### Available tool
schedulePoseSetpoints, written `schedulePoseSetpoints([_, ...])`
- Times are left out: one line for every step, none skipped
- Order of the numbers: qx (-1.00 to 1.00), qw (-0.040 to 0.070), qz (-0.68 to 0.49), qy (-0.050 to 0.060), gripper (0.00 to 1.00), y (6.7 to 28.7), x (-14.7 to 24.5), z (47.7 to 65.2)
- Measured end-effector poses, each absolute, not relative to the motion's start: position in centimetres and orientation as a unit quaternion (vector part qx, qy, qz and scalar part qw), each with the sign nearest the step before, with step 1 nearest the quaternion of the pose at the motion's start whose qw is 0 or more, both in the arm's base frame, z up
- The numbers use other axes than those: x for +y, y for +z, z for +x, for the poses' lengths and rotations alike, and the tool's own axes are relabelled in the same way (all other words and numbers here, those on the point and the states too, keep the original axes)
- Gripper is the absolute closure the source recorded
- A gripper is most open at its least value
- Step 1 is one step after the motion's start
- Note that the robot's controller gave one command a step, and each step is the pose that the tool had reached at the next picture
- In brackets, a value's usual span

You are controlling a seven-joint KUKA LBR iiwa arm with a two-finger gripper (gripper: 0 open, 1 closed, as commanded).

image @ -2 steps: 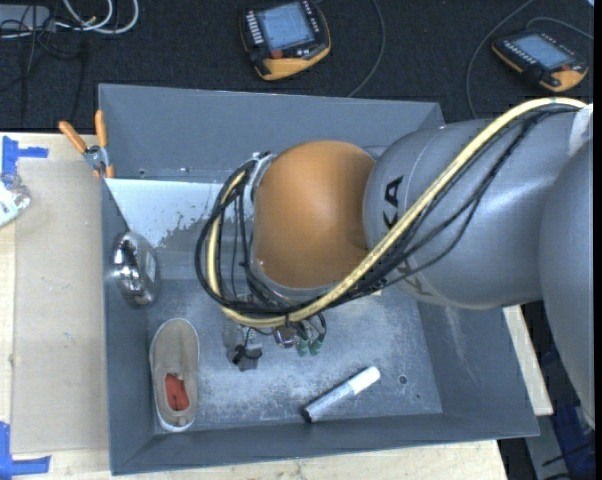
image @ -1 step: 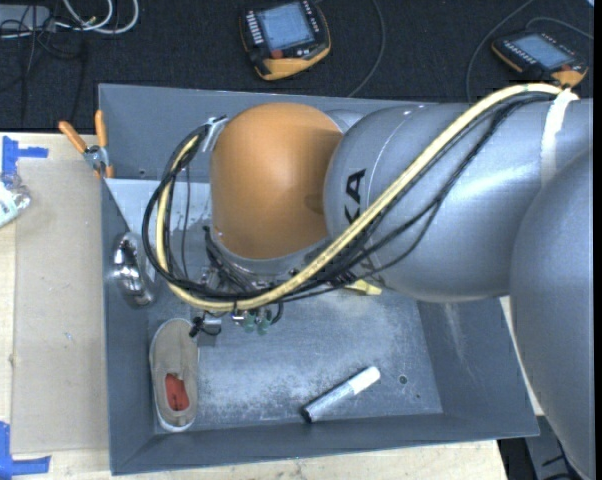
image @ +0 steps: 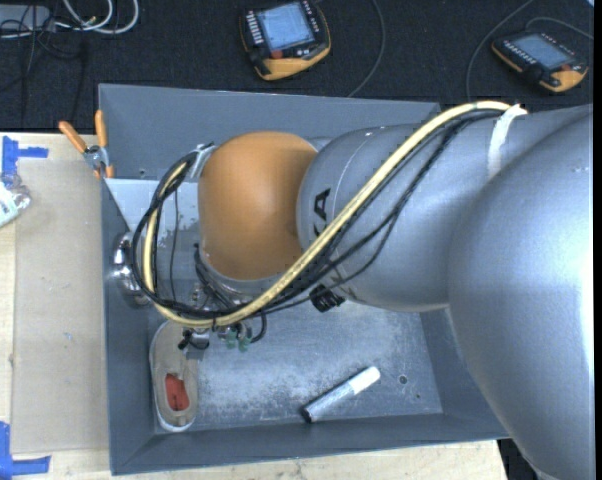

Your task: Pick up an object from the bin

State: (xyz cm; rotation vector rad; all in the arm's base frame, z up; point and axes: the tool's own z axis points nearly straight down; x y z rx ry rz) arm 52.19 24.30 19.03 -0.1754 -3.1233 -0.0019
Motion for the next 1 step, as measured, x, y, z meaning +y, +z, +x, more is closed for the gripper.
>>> schedulePoseSetpoints([-0.975,0.007,-0.222,0.001,1.0,20.23,23.58,54.71])
